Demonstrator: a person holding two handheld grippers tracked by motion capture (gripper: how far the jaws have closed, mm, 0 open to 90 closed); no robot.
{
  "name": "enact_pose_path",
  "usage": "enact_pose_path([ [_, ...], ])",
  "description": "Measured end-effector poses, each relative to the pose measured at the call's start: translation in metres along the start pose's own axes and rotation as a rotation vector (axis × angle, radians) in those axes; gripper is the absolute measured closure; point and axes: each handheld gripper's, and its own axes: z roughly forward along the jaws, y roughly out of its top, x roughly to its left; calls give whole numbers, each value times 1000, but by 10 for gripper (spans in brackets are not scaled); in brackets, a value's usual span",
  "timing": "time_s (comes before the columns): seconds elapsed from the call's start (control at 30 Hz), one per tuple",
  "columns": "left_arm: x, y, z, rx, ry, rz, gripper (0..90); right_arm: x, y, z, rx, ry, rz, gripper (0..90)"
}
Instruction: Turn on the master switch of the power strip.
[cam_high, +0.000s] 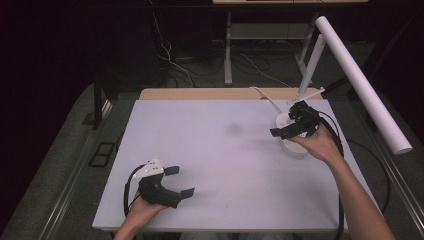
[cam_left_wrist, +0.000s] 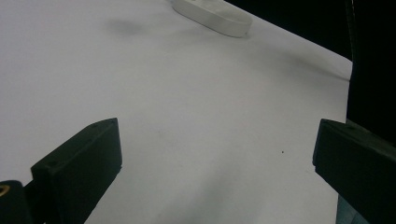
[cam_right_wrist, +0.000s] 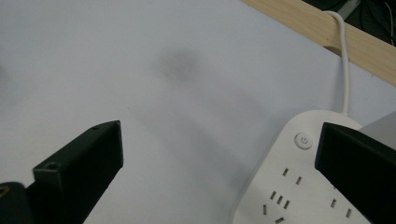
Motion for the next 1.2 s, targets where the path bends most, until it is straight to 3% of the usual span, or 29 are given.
enact_pose_path([
  [0.6,2,0,-1,-3,2,-6,2,-10,15,25,64,-30,-12,6],
  [0.7,2,0,-1,-4,2,-7,2,-10,16,29,75,-43,-38,142],
  [1.07,3,0,-1,0,2,-6,2,-17,17,42,135,-71,-29,352],
  [1.2,4,0,-2,2,6,-2,2,-20,16,49,152,-105,-35,497],
])
